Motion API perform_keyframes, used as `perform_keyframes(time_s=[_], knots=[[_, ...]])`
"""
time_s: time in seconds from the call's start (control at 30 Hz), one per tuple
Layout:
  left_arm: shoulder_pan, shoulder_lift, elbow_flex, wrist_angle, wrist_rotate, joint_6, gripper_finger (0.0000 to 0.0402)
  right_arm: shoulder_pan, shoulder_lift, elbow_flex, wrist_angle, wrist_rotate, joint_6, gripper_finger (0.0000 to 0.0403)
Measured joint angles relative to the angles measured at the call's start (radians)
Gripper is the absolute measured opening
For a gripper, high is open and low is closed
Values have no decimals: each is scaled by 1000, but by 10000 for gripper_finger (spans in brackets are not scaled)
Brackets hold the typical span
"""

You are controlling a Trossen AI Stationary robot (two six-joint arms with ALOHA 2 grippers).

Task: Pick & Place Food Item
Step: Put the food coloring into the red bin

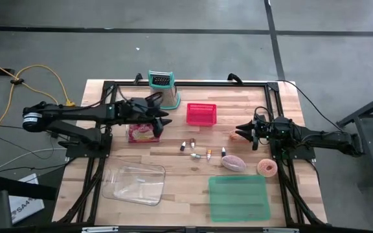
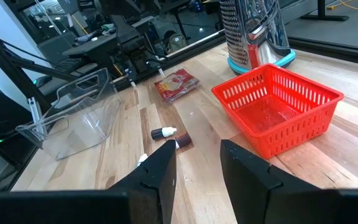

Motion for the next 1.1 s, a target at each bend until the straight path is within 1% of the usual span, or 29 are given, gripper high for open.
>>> perform_keyframes(time_s=[0.33,0.5,0.67,0.83,1.1], knots=[[0,216,244,-228,1,-33,179,0,0,0,0,0,0,114],[0,304,376,-369,4,-43,179,0,0,0,1,0,0,114],[0,387,496,-508,13,-95,179,0,0,0,2,0,0,114],[0,436,558,-568,49,-138,179,0,0,0,4,0,0,114],[2,459,566,-615,55,-250,179,0,0,0,5,-1,0,114]])
